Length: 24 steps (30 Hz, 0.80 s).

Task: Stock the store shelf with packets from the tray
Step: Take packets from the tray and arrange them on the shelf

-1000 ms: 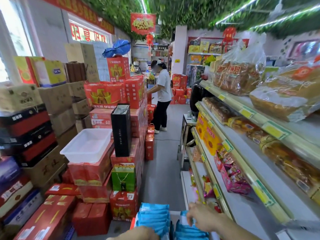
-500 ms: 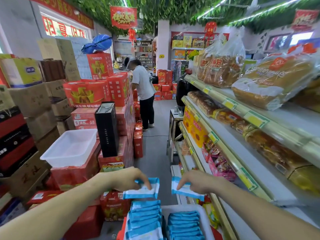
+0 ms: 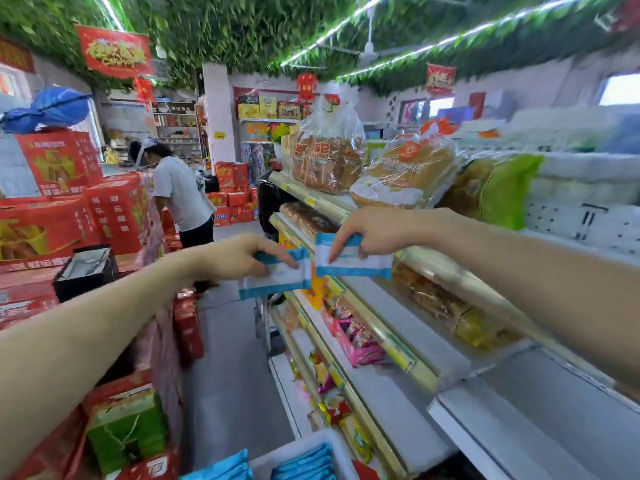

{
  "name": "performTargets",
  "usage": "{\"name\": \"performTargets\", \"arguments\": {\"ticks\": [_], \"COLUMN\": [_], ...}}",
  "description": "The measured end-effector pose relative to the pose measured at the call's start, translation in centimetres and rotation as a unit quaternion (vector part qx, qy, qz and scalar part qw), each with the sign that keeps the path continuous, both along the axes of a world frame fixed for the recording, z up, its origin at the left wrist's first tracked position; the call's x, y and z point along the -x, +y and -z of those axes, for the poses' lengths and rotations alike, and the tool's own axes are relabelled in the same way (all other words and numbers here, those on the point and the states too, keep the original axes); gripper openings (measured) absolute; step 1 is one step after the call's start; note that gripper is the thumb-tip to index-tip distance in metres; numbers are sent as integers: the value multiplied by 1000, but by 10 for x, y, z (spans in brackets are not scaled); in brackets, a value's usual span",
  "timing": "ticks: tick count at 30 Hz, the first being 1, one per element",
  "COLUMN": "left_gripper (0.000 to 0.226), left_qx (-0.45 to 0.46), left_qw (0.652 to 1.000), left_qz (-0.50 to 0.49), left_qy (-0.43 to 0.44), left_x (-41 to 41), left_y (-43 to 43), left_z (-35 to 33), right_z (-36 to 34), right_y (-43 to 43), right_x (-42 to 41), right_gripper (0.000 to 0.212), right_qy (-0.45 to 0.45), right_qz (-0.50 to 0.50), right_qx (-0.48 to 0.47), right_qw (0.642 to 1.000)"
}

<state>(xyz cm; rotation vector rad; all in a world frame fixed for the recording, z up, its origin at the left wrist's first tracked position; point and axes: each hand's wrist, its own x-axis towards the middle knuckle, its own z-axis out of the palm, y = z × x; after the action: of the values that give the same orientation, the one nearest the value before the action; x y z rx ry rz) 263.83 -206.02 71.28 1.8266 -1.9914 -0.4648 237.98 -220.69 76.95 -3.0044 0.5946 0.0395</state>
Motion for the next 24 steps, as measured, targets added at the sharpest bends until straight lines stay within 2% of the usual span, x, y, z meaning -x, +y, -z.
{"name": "performTargets", "arguments": {"ticks": [5, 11, 16, 24], "left_gripper": [51, 48, 49, 51], "left_qx": [51, 82, 86, 61], "left_qw": [995, 979, 960, 923], "left_qz": [87, 185, 266, 379], "left_qy": [-13, -15, 8, -5], "left_x": [38, 117, 209, 337], "left_y": [-56, -114, -151, -175], "left_z": [-64, -107, -114, -107], "right_z": [-58, -91, -91, -64], "right_y": [-2, 3, 19, 71], "right_x": [68, 190, 288, 396], "right_gripper": [57, 62, 64, 62], "right_qy": [-24, -31, -18, 25], "right_qz": [59, 169, 267, 385], "right_qx": [43, 55, 70, 10], "right_qw": [997, 984, 961, 923]}}
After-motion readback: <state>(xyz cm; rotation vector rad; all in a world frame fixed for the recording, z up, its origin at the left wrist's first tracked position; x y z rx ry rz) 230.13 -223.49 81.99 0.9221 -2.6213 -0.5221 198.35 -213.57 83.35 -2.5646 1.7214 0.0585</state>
